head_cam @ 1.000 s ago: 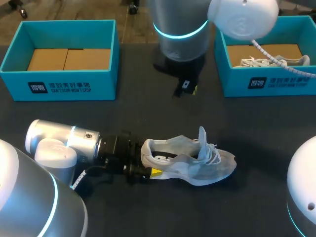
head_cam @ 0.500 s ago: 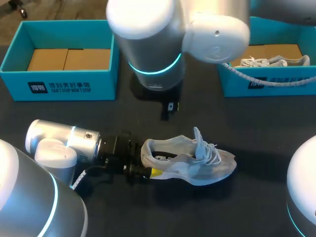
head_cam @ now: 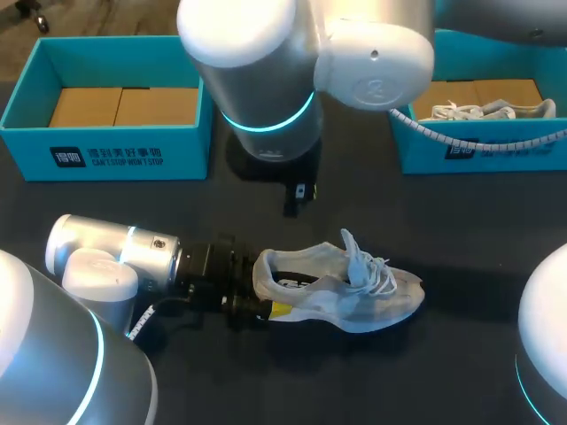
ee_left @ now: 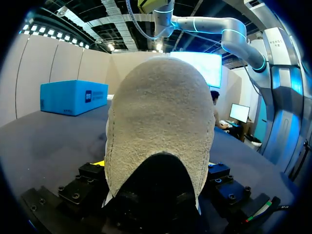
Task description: Take the shoe out of the shoebox, open the shoe tongue, remove and reinsert the insole, then place the shoe into the shoebox
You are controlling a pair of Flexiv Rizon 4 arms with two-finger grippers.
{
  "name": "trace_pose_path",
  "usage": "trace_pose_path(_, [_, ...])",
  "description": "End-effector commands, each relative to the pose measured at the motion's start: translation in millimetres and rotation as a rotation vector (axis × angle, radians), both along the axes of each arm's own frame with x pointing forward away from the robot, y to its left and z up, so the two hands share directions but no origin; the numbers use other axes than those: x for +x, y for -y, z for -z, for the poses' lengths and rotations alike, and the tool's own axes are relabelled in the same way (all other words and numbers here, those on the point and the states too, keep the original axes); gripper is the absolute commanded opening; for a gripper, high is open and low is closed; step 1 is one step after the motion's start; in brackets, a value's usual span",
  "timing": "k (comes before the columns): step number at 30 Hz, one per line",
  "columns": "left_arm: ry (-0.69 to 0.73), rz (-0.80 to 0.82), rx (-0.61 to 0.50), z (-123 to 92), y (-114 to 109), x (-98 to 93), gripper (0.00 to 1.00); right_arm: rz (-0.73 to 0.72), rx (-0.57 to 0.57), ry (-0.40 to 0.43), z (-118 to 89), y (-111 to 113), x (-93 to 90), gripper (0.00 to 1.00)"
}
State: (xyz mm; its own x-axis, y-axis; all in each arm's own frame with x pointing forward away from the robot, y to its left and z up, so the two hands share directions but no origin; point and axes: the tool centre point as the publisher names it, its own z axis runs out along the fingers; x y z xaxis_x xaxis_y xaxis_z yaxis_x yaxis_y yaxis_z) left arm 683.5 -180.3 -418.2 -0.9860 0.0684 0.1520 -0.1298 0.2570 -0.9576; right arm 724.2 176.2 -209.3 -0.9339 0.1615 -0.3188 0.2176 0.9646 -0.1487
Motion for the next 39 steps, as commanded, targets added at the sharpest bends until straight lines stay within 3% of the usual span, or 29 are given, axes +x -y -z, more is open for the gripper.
trace_pose_path(1, [0.000,0.000,0.003,0,0,-0.3,0.00,-0.009,-0.064,-0.006,22,-11,-11.7,0.00])
trace_pose_path(8, [0.000,0.000,0.003,0,0,-0.3,0.00,-0.029,-0.030,-0.032,49,0,-30.3,0.00])
trace_pose_path(15, [0.000,0.000,0.003,0,0,-0.3,0.00,-0.037,0.042,-0.067,68,9,-36.0,0.00])
trace_pose_path(20, [0.000,0.000,0.003,0,0,-0.3,0.00,-0.057,0.087,-0.138,86,9,-34.4,0.00])
trace_pose_path(31, [0.000,0.000,0.003,0,0,-0.3,0.00,-0.057,0.087,-0.138,86,9,-34.4,0.00])
trace_pose_path(39, [0.000,0.000,0.003,0,0,-0.3,0.00,-0.094,0.059,-0.189,111,-10,-37.0,0.00])
